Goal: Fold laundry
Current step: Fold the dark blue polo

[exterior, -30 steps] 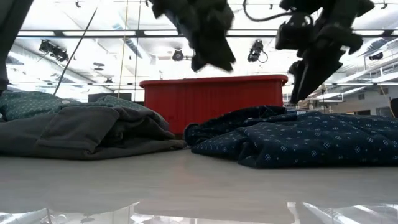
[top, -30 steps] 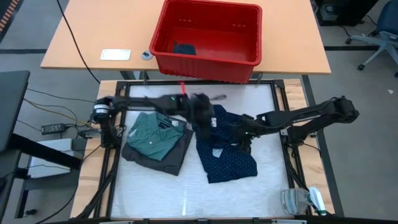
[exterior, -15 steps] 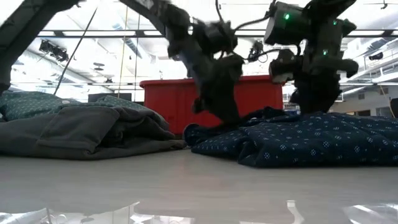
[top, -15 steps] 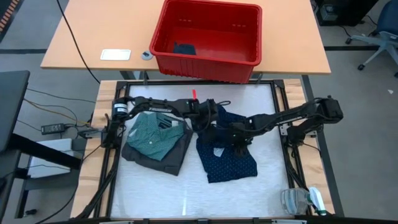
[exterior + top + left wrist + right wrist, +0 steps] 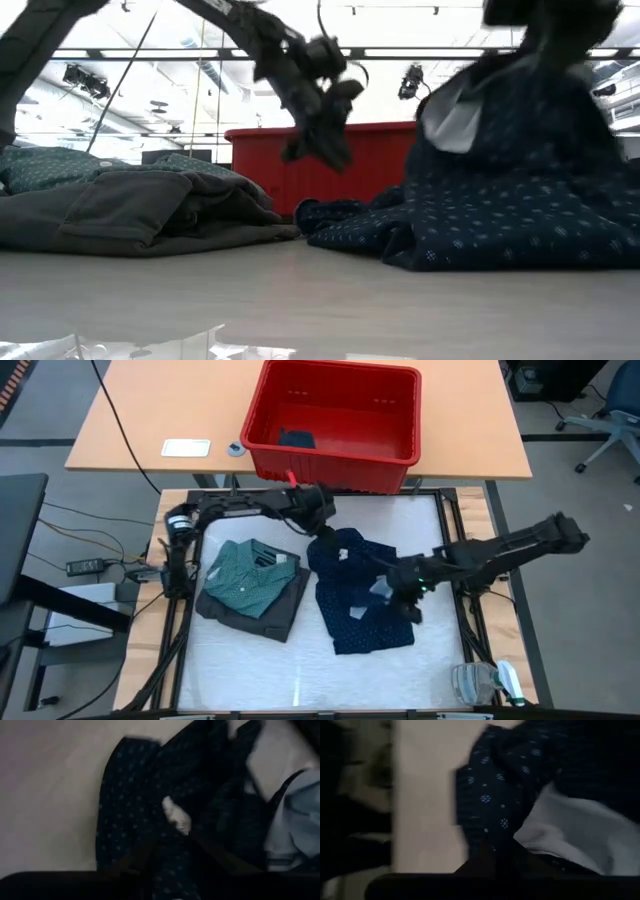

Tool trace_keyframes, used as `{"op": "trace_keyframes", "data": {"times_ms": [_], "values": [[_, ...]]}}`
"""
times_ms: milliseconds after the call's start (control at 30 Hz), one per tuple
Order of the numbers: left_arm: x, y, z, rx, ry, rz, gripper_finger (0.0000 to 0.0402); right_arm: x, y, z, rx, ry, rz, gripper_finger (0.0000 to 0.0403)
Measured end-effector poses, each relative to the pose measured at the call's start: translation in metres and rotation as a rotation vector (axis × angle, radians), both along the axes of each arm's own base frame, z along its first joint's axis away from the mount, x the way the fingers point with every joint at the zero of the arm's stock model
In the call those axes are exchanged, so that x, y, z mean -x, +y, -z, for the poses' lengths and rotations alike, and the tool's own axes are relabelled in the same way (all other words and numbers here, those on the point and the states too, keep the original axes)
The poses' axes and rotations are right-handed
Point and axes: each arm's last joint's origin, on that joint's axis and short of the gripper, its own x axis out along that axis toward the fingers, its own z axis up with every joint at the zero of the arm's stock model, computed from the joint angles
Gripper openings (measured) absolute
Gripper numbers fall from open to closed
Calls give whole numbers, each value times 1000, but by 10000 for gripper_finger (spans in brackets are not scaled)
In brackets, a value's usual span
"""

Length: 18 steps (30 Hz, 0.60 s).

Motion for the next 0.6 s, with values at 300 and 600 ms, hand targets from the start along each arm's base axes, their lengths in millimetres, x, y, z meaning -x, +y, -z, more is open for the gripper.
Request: {"op": "trace_keyframes", "data": {"times_ms": [300,600], "values": [[19,-57,-73,-42,-168,109,114,15,53,-19,-232,-80,-146,12],[12,-137,-69,-61,-102,267,114,26,117,-22,-506,-10,-162,12]]}}
